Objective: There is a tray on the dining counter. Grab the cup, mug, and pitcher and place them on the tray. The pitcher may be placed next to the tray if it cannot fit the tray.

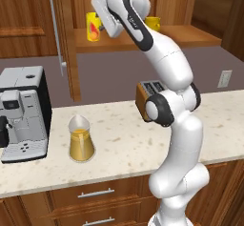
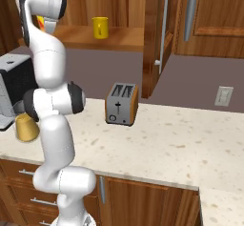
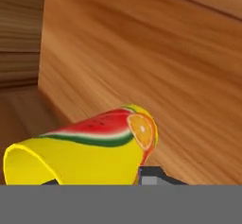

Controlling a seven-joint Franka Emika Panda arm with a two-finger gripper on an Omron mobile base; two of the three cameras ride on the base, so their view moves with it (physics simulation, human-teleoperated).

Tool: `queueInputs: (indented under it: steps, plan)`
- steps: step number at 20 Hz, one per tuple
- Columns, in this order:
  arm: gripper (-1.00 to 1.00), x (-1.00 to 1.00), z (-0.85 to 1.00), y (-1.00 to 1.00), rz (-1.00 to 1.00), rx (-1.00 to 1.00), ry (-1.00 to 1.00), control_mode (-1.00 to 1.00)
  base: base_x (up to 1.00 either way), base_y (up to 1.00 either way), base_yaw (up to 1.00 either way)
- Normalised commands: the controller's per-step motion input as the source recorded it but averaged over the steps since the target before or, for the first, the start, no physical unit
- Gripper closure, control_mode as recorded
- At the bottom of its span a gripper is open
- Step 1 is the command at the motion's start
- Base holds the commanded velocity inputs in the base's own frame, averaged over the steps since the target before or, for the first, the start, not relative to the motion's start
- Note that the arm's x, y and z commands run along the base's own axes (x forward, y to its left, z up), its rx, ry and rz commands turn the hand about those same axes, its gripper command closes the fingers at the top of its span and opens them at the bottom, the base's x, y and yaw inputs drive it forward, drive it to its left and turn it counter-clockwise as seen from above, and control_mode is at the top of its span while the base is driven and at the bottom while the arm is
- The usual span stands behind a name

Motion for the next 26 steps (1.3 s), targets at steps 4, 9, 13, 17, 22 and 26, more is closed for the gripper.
queueInputs:
  steps: [4, 9, 13, 17, 22, 26]
  plan:
    - [1.0, -0.38, -0.18, -0.25, -0.02, 0.0, -0.02, -1.0, 0.0, 0.0, 0.0]
    - [1.0, -0.63, -0.21, -0.4, -0.08, 0.02, -0.02, -1.0, 0.0, 0.0, 0.0]
    - [1.0, -0.9, -0.2, -0.48, -0.13, 0.01, 0.0, -1.0, 0.0, 0.0, 0.0]
    - [1.0, -1.0, -0.23, -0.48, -0.13, 0.0, 0.0, -1.0, 0.0, 0.0, 0.0]
    - [1.0, -1.0, -0.44, -0.39, -0.07, 0.0, 0.0, -1.0, 0.0, 0.0, 0.0]
    - [1.0, -0.99, -0.62, -0.39, 0.0, -0.04, 0.0, -1.0, 0.0, 0.0, 0.0]
